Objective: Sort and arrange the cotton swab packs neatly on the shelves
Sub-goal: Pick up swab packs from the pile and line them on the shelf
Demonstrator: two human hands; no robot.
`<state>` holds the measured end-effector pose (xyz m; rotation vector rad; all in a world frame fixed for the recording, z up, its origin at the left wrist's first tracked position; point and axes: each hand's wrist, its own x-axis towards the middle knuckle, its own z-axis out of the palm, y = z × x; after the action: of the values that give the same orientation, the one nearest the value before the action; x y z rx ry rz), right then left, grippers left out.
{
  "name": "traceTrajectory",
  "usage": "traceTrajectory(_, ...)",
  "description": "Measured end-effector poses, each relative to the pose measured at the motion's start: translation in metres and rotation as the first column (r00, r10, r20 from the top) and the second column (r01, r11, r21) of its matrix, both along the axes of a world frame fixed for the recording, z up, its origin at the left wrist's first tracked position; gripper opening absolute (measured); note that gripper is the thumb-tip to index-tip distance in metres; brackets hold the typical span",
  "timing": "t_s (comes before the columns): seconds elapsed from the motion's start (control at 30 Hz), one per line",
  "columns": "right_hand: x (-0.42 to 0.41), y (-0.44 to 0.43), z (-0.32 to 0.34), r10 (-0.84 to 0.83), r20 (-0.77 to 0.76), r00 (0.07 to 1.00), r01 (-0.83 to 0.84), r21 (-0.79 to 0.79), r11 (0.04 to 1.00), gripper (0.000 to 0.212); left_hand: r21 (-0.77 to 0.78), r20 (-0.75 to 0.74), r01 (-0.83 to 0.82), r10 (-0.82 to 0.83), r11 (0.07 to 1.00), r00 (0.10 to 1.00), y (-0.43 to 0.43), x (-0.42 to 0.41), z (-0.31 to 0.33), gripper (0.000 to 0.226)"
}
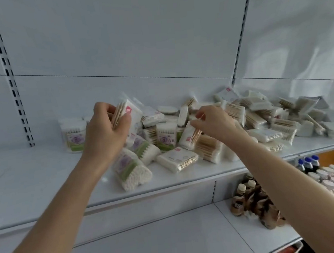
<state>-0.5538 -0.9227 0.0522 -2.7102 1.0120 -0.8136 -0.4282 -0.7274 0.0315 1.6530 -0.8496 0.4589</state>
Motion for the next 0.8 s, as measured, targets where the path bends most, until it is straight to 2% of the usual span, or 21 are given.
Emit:
traceTrajectory(0.07, -0.002, -0.003, 0.011, 0.044, 0.092, 0.995, -0.045, -0.001, 0.999, 0.019, -0.028, -0.068, 0.009, -0.011, 1.0, 0.998, 0.0, 0.007, 0.002, 0.025)
traceTrajectory(0.1, -0.003, -0.005, 0.017, 0.068, 0.092, 0.993, -0.069, 0.011, 0.998, 0.018, -0.039, -0.092, 0.011, -0.015, 0.999, 0.996, 0.0, 0.009, 0.003, 0.027)
traceTrajectory(0.17, -0.005, -0.002, 0.022, 0.09, 0.025, 0.996, -0.091, 0.06, 0.994, 0.028, -0.056, -0.114, 0.017, -0.023, 0.998, 0.993, 0.0, 0.015, 0.004, 0.027)
traceTrajectory(0.23, -0.002, 0.0, 0.016, 0.039, -0.14, 0.989, -0.036, 0.023, 0.999, 0.04, -0.065, -0.102, 0.021, -0.028, 0.998, 0.994, 0.0, 0.017, 0.003, 0.026)
traceTrajectory(0.27, 0.001, 0.0, 0.011, 0.025, -0.183, 0.983, -0.026, -0.004, 1.0, 0.04, -0.067, -0.095, 0.025, -0.031, 0.997, 0.995, 0.001, 0.018, 0.002, 0.026)
traceTrajectory(0.3, 0.004, -0.001, 0.008, 0.037, -0.162, 0.986, -0.038, -0.003, 0.999, 0.037, -0.066, -0.095, 0.026, -0.032, 0.997, 0.995, 0.001, 0.017, 0.002, 0.026)
traceTrajectory(0.43, 0.004, -0.008, 0.02, 0.162, 0.16, 0.974, -0.17, 0.035, 0.985, 0.025, -0.116, -0.148, 0.04, -0.057, 0.992, 0.987, 0.005, 0.026, 0.002, 0.023)
traceTrajectory(0.5, 0.001, -0.004, 0.031, 0.264, 0.406, 0.875, -0.333, 0.108, 0.937, 0.018, -0.166, -0.219, 0.069, -0.105, 0.984, 0.97, 0.007, 0.031, 0.003, 0.028)
traceTrajectory(0.57, 0.003, 0.007, 0.036, 0.352, 0.574, 0.739, -0.549, 0.211, 0.809, 0.017, -0.22, -0.31, 0.088, -0.155, 0.972, 0.938, 0.006, 0.033, 0.005, 0.026)
traceTrajectory(0.67, 0.022, 0.027, 0.036, 0.434, 0.647, 0.627, -0.719, 0.264, 0.643, 0.019, -0.308, -0.47, 0.141, -0.28, 0.941, 0.837, 0.0, 0.032, 0.011, 0.019)
traceTrajectory(0.77, 0.05, 0.049, 0.037, 0.472, 0.656, 0.589, -0.762, 0.256, 0.595, 0.017, -0.43, -0.552, 0.291, -0.504, 0.854, 0.664, -0.001, 0.025, 0.02, 0.036)
traceTrajectory(0.8, 0.059, 0.056, 0.037, 0.486, 0.654, 0.58, -0.77, 0.247, 0.588, 0.015, -0.427, -0.543, 0.323, -0.525, 0.844, 0.655, -0.001, 0.024, 0.021, 0.044)
